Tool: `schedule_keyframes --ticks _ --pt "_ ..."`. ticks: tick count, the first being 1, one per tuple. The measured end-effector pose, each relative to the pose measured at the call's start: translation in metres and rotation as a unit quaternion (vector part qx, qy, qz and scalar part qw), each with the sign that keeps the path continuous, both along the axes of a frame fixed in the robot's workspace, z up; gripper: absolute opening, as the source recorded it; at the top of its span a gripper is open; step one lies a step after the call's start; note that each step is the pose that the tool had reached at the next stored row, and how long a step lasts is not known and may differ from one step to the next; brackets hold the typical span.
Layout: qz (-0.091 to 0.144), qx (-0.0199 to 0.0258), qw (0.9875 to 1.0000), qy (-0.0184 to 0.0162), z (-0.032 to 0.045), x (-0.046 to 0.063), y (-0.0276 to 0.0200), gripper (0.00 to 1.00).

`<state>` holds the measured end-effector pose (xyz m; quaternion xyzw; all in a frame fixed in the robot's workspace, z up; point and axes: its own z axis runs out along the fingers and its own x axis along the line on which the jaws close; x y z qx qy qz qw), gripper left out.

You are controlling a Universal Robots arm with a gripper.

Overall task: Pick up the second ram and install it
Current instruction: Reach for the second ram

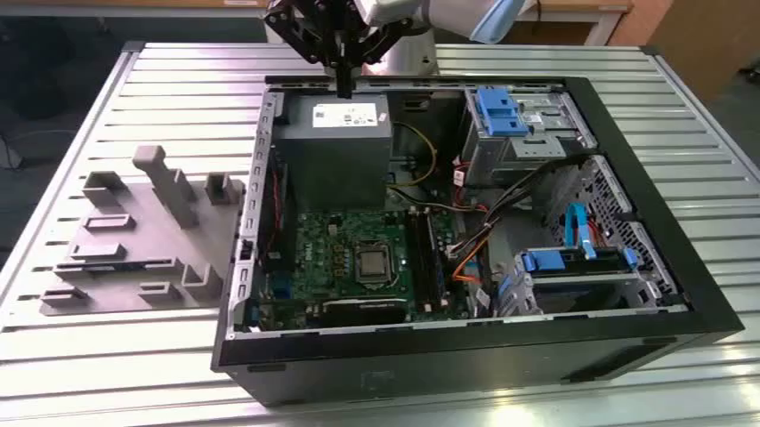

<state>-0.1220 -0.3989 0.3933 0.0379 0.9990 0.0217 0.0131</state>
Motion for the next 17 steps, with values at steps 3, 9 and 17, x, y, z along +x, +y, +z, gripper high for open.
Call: schedule_keyframes --ticks 3,9,17 --pt "0.000 0.0000 1.0000 0.0000 0.0000 0.0000 0.0000 0.11" --pt "0.000 0.0000 1.0000 0.0000 0.0000 0.0000 0.0000 0.11" --pt "0.000 0.0001 1.0000 -0.0003 0.0000 -0.0060 0.0000 0.11"
